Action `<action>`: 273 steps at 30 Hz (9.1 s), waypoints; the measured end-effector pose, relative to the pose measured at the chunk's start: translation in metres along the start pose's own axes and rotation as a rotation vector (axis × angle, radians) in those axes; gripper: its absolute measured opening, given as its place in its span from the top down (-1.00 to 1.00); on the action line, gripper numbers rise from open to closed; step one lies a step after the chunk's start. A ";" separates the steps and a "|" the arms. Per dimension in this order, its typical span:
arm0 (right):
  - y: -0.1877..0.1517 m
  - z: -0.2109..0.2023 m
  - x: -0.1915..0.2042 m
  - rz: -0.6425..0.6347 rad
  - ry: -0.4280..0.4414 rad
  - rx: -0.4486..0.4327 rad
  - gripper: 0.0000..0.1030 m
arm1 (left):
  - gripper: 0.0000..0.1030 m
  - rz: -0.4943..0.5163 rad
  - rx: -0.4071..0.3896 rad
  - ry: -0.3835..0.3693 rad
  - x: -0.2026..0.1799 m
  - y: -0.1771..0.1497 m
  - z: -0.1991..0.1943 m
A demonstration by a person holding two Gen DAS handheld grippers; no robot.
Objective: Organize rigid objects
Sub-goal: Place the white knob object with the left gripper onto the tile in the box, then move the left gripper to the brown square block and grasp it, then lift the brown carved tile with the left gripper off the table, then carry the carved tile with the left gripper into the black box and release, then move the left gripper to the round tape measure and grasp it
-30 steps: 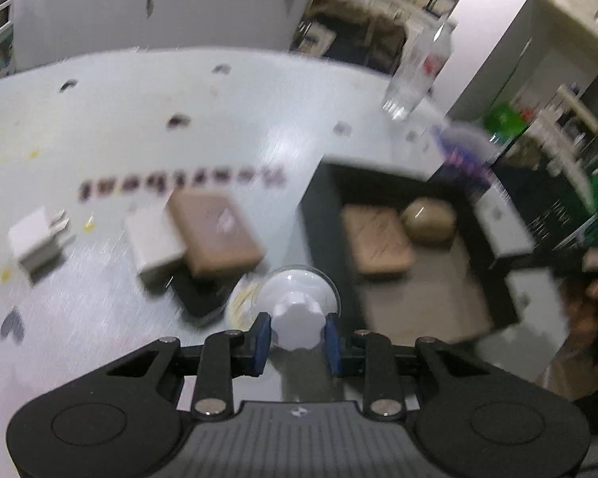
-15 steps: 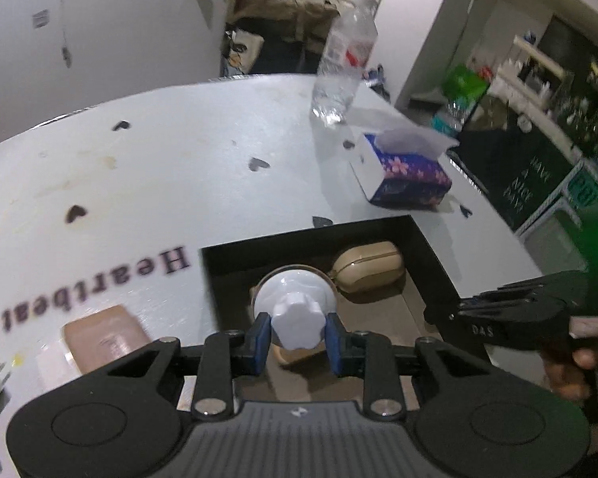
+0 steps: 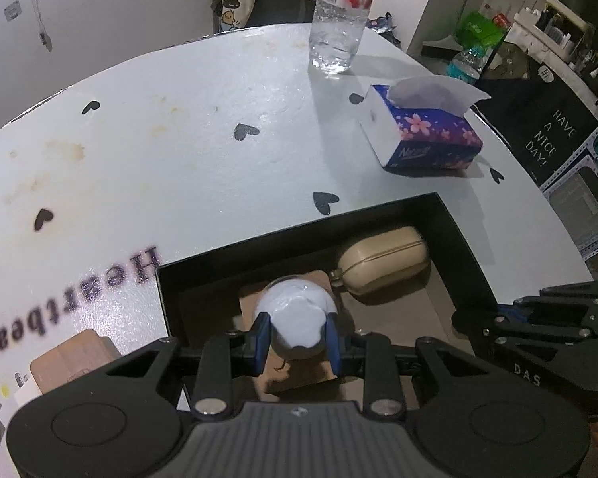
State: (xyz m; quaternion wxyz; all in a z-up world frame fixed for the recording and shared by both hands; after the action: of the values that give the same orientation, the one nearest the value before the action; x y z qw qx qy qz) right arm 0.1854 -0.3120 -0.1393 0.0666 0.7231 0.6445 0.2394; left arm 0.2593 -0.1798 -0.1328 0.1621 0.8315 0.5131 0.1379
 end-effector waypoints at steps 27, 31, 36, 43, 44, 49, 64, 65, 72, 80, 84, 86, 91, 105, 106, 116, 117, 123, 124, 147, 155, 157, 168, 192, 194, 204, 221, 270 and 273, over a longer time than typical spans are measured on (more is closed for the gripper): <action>0.001 -0.001 -0.002 0.006 0.005 -0.002 0.89 | -0.93 -0.041 -0.171 -0.058 -0.005 -0.025 -0.076; 0.001 -0.001 -0.002 0.006 0.005 -0.001 0.89 | -0.99 -0.060 -0.186 -0.028 0.004 -0.037 -0.087; 0.000 -0.001 -0.001 0.003 0.004 -0.001 0.89 | -1.00 -0.111 -0.195 0.036 0.028 -0.053 -0.096; 0.000 -0.001 -0.002 0.005 0.005 -0.003 0.89 | -1.00 -0.262 -0.196 0.108 0.070 -0.072 -0.100; 0.000 -0.001 -0.002 0.005 0.005 -0.003 0.89 | -1.00 -0.280 -0.197 0.124 0.076 -0.074 -0.099; 0.000 -0.001 -0.002 0.006 0.005 -0.002 0.89 | -1.00 -0.328 -0.200 0.185 0.099 -0.082 -0.090; 0.000 -0.001 -0.005 0.020 0.006 -0.006 0.90 | -0.13 -0.562 -0.095 0.167 0.135 -0.082 -0.037; 0.000 -0.001 -0.005 0.021 0.007 -0.006 0.90 | -0.13 -0.560 -0.093 0.170 0.135 -0.080 -0.034; 0.000 -0.001 -0.005 0.029 0.008 -0.007 0.90 | -0.13 -0.480 -0.036 0.260 0.134 -0.064 -0.010; 0.000 -0.001 -0.005 0.030 0.009 -0.008 0.90 | 0.21 -0.407 -0.028 0.295 0.130 -0.055 -0.005; 0.000 -0.001 -0.006 0.030 0.009 -0.007 0.89 | 0.96 -0.417 -0.068 0.272 0.129 -0.055 -0.011; 0.000 -0.001 -0.005 0.029 0.008 -0.007 0.90 | 1.00 -0.418 -0.074 0.275 0.131 -0.055 -0.015; 0.000 -0.001 -0.005 0.030 0.009 -0.007 0.89 | 1.00 -0.427 -0.078 0.230 0.130 -0.058 -0.019; 0.000 -0.001 -0.006 0.040 0.013 -0.012 0.90 | -0.12 -0.386 -0.005 0.101 0.103 -0.067 0.003; 0.000 -0.001 -0.006 0.044 0.014 -0.015 0.90 | -0.13 -0.384 0.000 0.100 0.103 -0.068 0.004; -0.001 -0.007 -0.019 0.065 -0.029 -0.025 0.93 | -0.61 -0.357 0.000 0.111 0.091 -0.057 0.016; -0.001 -0.007 -0.020 0.067 -0.034 -0.025 0.93 | -0.62 -0.360 -0.001 0.120 0.090 -0.055 0.017; -0.001 -0.009 -0.027 0.079 -0.035 -0.026 0.93 | -0.55 -0.404 -0.005 0.131 0.095 -0.051 0.024; -0.001 -0.009 -0.027 0.079 -0.033 -0.026 0.93 | -0.46 -0.413 0.005 0.137 0.097 -0.052 0.026; -0.001 -0.008 -0.026 0.070 -0.032 -0.023 0.93 | -0.26 -0.242 0.003 0.254 0.105 -0.064 0.024; -0.001 -0.008 -0.026 0.067 -0.031 -0.021 0.93 | -0.25 -0.385 -0.092 0.198 0.111 -0.048 -0.030; -0.001 -0.008 -0.026 0.066 -0.032 -0.021 0.93 | -0.25 -0.406 -0.108 0.150 0.104 -0.040 -0.044; 0.001 -0.008 -0.027 0.063 -0.023 -0.007 0.92 | -0.25 -0.366 0.025 -0.162 0.004 -0.027 -0.038; 0.000 -0.009 -0.032 0.078 0.019 0.000 0.89 | -0.64 -0.670 0.159 -0.409 -0.037 -0.029 0.017; 0.000 -0.009 -0.031 0.077 0.018 0.000 0.89 | -0.67 -0.653 0.145 -0.410 -0.038 -0.027 0.013; 0.000 -0.009 -0.031 0.081 0.022 -0.001 0.89 | -0.67 -0.630 0.147 -0.454 -0.037 -0.029 0.003; 0.000 -0.010 -0.032 0.082 0.022 0.000 0.89 | -0.70 -0.482 0.040 -0.363 -0.004 -0.037 -0.046; 0.000 -0.009 -0.032 0.084 0.021 0.003 0.89 | -0.52 -0.203 -0.166 0.148 0.073 -0.144 -0.026; 0.000 -0.009 -0.032 0.083 0.020 0.003 0.89 | -0.47 -0.193 -0.155 0.157 0.073 -0.142 -0.017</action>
State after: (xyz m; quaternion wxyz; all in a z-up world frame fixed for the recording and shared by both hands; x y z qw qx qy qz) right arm 0.1798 -0.3448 -0.1395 0.0489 0.7470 0.6148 0.2483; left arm 0.1696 -0.0524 -0.1714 0.1980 0.7499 0.5895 0.2255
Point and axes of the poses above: each gripper's, at about its wrist camera, not at the fingertips, and z roughly the way its jaws point, x to its left, y to its top, the point moved 6 cm from there along z, roughly the way its jaws point, and after that the axes turned 11 degrees about y, right-handed, at the moved point
